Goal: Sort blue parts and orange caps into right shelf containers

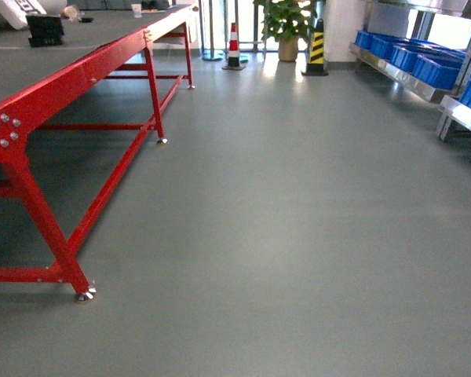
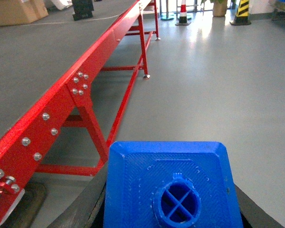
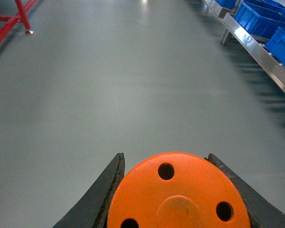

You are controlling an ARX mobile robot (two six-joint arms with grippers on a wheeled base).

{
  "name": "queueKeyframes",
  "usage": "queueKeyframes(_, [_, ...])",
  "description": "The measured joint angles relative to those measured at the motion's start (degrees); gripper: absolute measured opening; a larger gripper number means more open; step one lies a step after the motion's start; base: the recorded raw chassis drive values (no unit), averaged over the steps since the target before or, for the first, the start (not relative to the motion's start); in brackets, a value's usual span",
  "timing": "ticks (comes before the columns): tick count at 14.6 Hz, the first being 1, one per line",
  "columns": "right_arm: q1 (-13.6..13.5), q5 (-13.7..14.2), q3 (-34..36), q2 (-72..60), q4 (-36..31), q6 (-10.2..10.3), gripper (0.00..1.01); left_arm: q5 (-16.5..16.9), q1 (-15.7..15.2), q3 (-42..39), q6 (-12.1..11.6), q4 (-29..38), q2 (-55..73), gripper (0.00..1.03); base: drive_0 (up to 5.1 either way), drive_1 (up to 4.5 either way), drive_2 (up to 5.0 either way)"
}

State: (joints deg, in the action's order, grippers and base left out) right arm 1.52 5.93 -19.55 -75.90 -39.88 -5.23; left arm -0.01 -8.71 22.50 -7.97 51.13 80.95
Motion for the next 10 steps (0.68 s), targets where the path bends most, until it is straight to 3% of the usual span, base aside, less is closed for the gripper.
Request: queueKeyframes(10, [0.31,0.22,0.02,0.07,-0.04,0.0,0.44,-0.11,-0.15,0.0,0.0,-0.17,0.0,0.45,5.1,-2.35,-2.3])
